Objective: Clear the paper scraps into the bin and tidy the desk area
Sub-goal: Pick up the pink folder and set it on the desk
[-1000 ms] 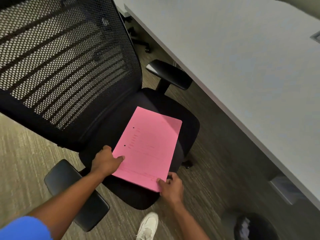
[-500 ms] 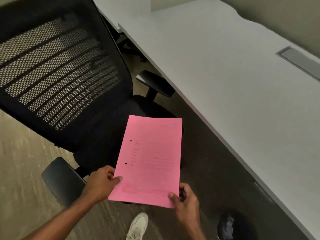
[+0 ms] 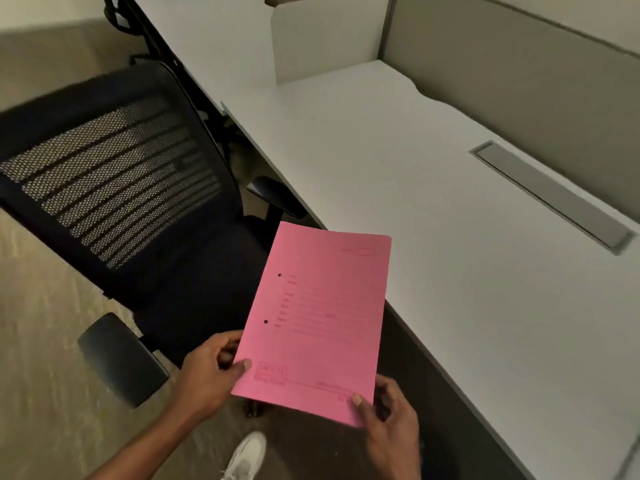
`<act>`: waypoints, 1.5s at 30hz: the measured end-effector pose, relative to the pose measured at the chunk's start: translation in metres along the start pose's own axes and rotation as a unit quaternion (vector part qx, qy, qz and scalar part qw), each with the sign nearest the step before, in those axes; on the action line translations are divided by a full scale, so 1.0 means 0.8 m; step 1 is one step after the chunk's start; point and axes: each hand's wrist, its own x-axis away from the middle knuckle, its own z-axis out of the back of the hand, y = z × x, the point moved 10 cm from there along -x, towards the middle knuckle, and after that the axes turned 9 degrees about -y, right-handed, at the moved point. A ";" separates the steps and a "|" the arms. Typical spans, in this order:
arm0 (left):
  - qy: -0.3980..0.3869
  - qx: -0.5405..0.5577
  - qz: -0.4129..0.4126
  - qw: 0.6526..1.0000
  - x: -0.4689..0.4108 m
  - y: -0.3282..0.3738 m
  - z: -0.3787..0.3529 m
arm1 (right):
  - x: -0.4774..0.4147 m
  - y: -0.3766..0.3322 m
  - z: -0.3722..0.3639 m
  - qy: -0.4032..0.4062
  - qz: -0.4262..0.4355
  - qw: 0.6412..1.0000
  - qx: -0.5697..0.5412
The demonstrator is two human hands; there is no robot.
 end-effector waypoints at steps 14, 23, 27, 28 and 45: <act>-0.008 0.033 -0.126 0.991 0.031 0.191 -0.109 | 0.072 -0.033 0.214 0.138 0.046 0.989 -0.004; -0.012 0.004 -0.148 0.989 -0.001 0.239 -0.106 | 0.047 -0.051 0.238 0.168 0.054 0.984 -0.010; -0.014 0.001 -0.151 0.988 -0.040 0.256 -0.097 | 0.017 -0.067 0.240 0.181 0.046 0.982 -0.006; -0.016 0.004 -0.152 0.988 -0.052 0.260 -0.095 | 0.007 -0.072 0.240 0.185 0.046 0.982 -0.005; -0.102 -0.021 -0.160 0.982 -0.300 0.352 -0.021 | -0.165 -0.192 0.227 0.252 0.036 0.967 -0.033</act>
